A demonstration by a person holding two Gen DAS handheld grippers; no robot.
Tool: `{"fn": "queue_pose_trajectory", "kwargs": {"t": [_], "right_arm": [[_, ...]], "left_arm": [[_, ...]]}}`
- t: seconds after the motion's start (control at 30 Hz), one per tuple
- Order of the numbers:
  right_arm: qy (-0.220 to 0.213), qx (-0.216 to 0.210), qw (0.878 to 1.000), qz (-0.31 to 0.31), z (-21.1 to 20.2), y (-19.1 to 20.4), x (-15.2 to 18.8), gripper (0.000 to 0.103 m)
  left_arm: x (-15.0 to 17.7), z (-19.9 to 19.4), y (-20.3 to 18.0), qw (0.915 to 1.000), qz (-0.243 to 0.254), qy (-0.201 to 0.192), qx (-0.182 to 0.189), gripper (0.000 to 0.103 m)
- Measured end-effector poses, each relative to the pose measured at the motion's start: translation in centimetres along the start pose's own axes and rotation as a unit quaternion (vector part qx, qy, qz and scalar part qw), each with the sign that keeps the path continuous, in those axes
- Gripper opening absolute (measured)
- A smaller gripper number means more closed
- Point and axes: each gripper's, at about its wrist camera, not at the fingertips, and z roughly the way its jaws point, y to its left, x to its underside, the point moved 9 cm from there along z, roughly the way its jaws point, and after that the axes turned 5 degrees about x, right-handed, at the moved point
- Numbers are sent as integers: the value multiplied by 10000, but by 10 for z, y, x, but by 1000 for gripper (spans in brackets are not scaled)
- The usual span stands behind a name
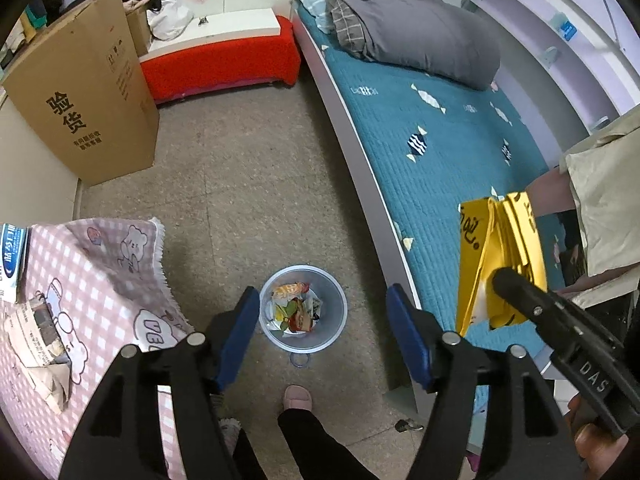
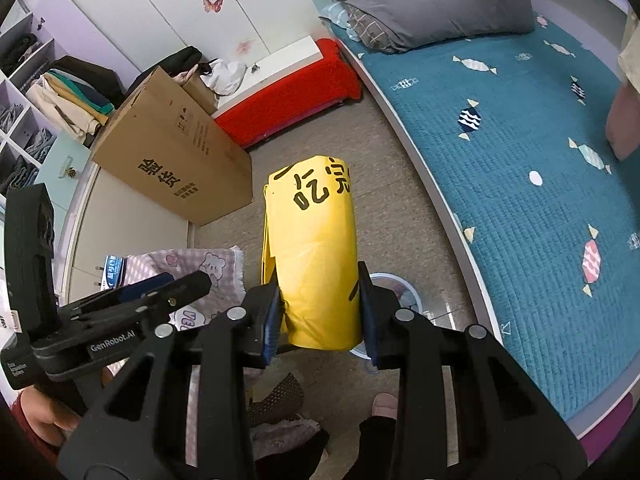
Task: Collect trash
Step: 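Carry both items over the bucket and open both tools to drop them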
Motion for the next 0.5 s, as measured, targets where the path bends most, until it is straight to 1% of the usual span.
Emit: {"fn": "queue_pose_trajectory", "kwargs": {"t": [0.2, 0.5], "right_arm": [[60, -88, 9999, -53, 1, 8, 4, 33], [159, -200, 9995, -175, 5, 24, 11, 34]], "left_arm": [[-2, -10, 7, 9999, -59, -85, -75, 68], [1, -21, 20, 9995, -211, -180, -150, 69]]}}
